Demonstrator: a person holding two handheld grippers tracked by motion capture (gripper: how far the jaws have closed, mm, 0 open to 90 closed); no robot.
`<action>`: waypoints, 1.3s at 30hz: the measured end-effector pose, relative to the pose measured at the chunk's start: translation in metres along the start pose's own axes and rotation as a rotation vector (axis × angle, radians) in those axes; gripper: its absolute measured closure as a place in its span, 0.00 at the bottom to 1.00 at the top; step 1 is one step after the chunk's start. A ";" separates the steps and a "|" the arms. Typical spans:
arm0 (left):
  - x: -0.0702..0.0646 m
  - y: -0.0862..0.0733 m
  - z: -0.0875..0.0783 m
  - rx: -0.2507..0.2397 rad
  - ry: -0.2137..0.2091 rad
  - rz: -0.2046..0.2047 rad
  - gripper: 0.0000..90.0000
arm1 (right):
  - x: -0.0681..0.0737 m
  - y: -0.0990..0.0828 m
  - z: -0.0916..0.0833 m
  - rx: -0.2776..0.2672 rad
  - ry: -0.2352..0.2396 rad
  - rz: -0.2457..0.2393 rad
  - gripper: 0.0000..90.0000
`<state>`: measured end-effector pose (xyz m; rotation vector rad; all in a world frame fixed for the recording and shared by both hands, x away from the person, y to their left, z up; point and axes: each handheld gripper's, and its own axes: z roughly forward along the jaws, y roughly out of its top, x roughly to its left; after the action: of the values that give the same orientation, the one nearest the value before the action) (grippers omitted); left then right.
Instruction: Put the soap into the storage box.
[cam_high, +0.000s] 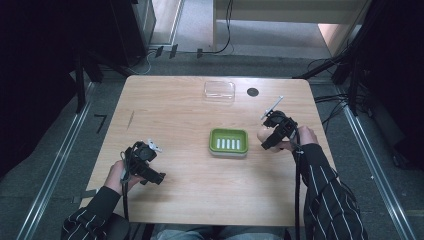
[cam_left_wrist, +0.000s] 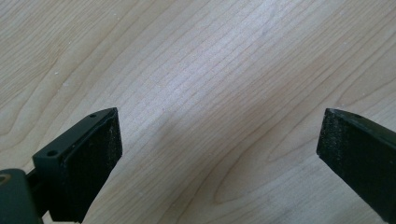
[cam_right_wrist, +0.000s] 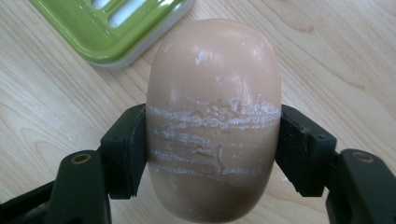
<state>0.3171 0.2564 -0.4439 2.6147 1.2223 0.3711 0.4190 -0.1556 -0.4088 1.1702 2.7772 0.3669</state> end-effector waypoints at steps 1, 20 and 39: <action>0.000 0.000 0.000 0.000 0.000 0.000 0.01 | 0.000 0.000 0.000 0.000 0.000 0.000 0.37; 0.001 -0.001 0.000 0.001 -0.004 -0.003 0.01 | 0.015 0.026 -0.004 -0.015 0.000 -0.078 0.37; 0.002 -0.003 0.001 0.003 -0.008 -0.008 0.01 | 0.029 0.044 -0.003 -0.019 0.002 -0.162 0.37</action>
<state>0.3168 0.2598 -0.4451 2.6099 1.2315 0.3570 0.4287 -0.1050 -0.3949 0.9327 2.8384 0.3773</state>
